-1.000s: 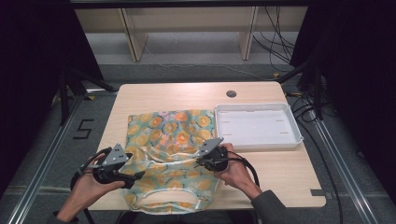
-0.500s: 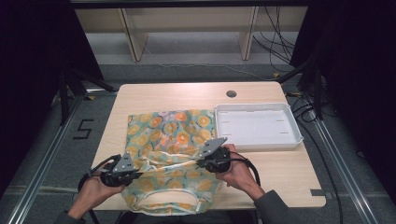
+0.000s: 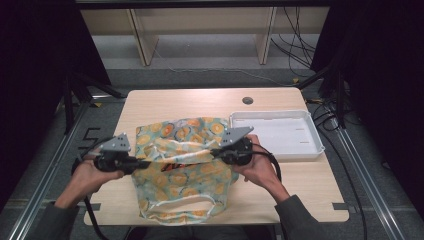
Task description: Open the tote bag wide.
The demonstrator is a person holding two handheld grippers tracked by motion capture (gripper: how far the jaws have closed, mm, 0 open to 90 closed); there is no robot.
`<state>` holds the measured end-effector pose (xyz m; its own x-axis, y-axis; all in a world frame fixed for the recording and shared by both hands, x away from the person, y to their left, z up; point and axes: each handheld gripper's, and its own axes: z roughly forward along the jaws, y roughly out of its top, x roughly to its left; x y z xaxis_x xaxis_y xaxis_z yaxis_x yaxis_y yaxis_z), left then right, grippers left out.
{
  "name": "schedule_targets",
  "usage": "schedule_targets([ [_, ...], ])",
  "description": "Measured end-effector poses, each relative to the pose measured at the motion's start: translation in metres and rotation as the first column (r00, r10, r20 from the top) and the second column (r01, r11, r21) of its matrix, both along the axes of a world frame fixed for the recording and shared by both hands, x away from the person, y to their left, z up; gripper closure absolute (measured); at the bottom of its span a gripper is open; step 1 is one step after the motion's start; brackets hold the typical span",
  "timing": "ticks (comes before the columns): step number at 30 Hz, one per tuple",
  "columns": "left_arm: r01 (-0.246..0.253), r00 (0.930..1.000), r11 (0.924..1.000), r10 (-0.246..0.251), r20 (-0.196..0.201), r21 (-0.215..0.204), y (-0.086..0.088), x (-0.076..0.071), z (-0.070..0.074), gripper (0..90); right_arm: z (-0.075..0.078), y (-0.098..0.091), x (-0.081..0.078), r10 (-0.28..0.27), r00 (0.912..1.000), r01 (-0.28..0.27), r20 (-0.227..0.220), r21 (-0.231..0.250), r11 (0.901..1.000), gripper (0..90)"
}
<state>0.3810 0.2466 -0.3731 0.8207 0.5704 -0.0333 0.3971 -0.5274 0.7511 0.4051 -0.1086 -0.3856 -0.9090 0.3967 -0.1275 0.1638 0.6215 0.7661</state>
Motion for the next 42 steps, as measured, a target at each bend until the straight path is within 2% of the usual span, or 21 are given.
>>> schedule_targets([
  [1, -0.007, 1.0, 1.0, 0.006, 0.003, 0.005, 0.0, 0.007, 0.0, 88.6, 0.0, 0.001, 0.009, -0.025, 0.9996, 0.025, 0.01, 0.007, 0.9997, 90.0],
  [3, -0.052, 0.9986, 0.9985, 0.052, -0.015, -0.02, 0.0, 0.025, -0.005, 88.5, -0.001, 0.002, 0.021, -0.046, 0.9985, 0.046, 0.029, 0.004, 0.9989, 90.0],
  [5, -0.061, 0.9978, 0.9977, 0.062, -0.022, 0.03, 0.0, 0.04, -0.011, 88.4, -0.006, 0.003, 0.038, -0.075, 0.9963, 0.075, 0.042, -0.008, 0.9971, 90.0],
  [7, -0.086, 0.9953, 0.9955, 0.087, -0.041, 0.041, -0.004, 0.055, -0.023, 88.4, -0.012, 0.005, 0.051, -0.088, 0.9945, 0.089, 0.057, -0.026, 0.9957, 90.0],
  [8, -0.089, 0.9947, 0.9943, 0.092, -0.047, 0.059, -0.006, 0.064, -0.03, 88.3, -0.016, 0.005, 0.055, -0.105, 0.9935, 0.107, 0.044, -0.039, 0.9935, 90.0],
  [9, -0.095, 0.9939, 0.9939, 0.098, -0.051, 0.055, -0.008, 0.066, -0.033, 88.1, -0.023, 0.006, 0.061, -0.134, 0.9899, 0.136, 0.045, -0.052, 0.9893, 90.0],
  [11, -0.111, 0.9914, 0.9913, 0.115, -0.062, 0.071, -0.011, 0.073, -0.042, 88.0, -0.028, 0.006, 0.066, -0.143, 0.9891, 0.145, 0.033, -0.073, 0.9867, 90.0],
  [14, -0.126, 0.9874, 0.984, 0.137, -0.079, 0.126, -0.014, 0.084, -0.054, 87.9, -0.039, 0.009, 0.071, -0.163, 0.9863, 0.165, 0.023, -0.107, 0.9806, 90.0],
  [15, -0.137, 0.9848, 0.9826, 0.149, -0.089, 0.125, -0.014, 0.086, -0.059, 87.9, -0.043, 0.01, 0.072, -0.157, 0.9874, 0.158, 0.024, -0.133, 0.9784, 89.4],
  [19, -0.155, 0.9788, 0.9777, 0.171, -0.112, 0.142, -0.011, 0.092, -0.074, 87.8, -0.053, 0.014, 0.072, -0.172, 0.9849, 0.173, 0.021, -0.173, 0.9696, 79.7],
  [22, -0.173, 0.9722, 0.9743, 0.192, -0.134, 0.144, -0.008, 0.093, -0.079, 87.9, -0.055, 0.014, 0.07, -0.218, 0.9758, 0.216, 0.01, -0.194, 0.9569, 66.5],
  [25, -0.177, 0.9717, 0.9759, 0.194, -0.135, 0.128, -0.003, 0.094, -0.081, 88.1, -0.043, 0.013, 0.06, -0.193, 0.9809, 0.195, 0.029, -0.184, 0.9634, 62.2],
  [27, -0.199, 0.9665, 0.9733, 0.214, -0.142, 0.115, -0.002, 0.094, -0.081, 88.2, -0.031, 0.014, 0.05, -0.166, 0.9853, 0.17, 0.039, -0.165, 0.9715, 59.2],
  [28, -0.196, 0.9674, 0.9739, 0.211, -0.14, 0.114, -0.002, 0.094, -0.081, 88.2, -0.025, 0.015, 0.044, -0.141, 0.9883, 0.148, 0.058, -0.156, 0.9766, 58.3],
  [31, -0.197, 0.9685, 0.9737, 0.211, -0.132, 0.115, -0.003, 0.094, -0.08, 88.1, -0.018, 0.025, 0.021, -0.051, 0.9983, 0.055, 0.029, -0.14, 0.9887, 55.2],
  [33, -0.202, 0.9664, 0.9722, 0.217, -0.137, 0.119, -0.003, 0.093, -0.08, 88.0, -0.022, 0.032, 0.012, 0.004, 0.9999, -0.002, 0.011, -0.145, 0.9895, 54.7],
  [35, -0.19, 0.9693, 0.9727, 0.207, -0.132, 0.134, -0.003, 0.093, -0.079, 87.9, -0.03, 0.038, 0.007, 0.032, 0.9995, -0.031, 0.001, -0.171, 0.9847, 52.4],
  [37, -0.196, 0.9679, 0.9738, 0.211, -0.137, 0.116, -0.002, 0.093, -0.079, 87.7, -0.042, 0.042, 0.009, 0.037, 0.9993, -0.034, 0.01, -0.238, 0.9708, 49.2],
  [39, -0.201, 0.9678, 0.9734, 0.215, -0.131, 0.11, -0.002, 0.093, -0.079, 87.4, -0.047, 0.042, 0.01, 0.037, 0.9992, -0.032, 0.014, -0.246, 0.9686, 47.9],
  [40, -0.197, 0.968, 0.974, 0.211, -0.136, 0.113, -0.001, 0.093, -0.078, 87.4, -0.057, 0.04, 0.013, 0.027, 0.9995, -0.021, 0.015, -0.274, 0.9615, 43.3],
  [42, -0.194, 0.9686, 0.9737, 0.209, -0.134, 0.119, -0.001, 0.093, -0.078, 87.2, -0.065, 0.037, 0.018, 0.013, 0.9994, -0.002, 0.033, -0.317, 0.9486, 40.9],
])
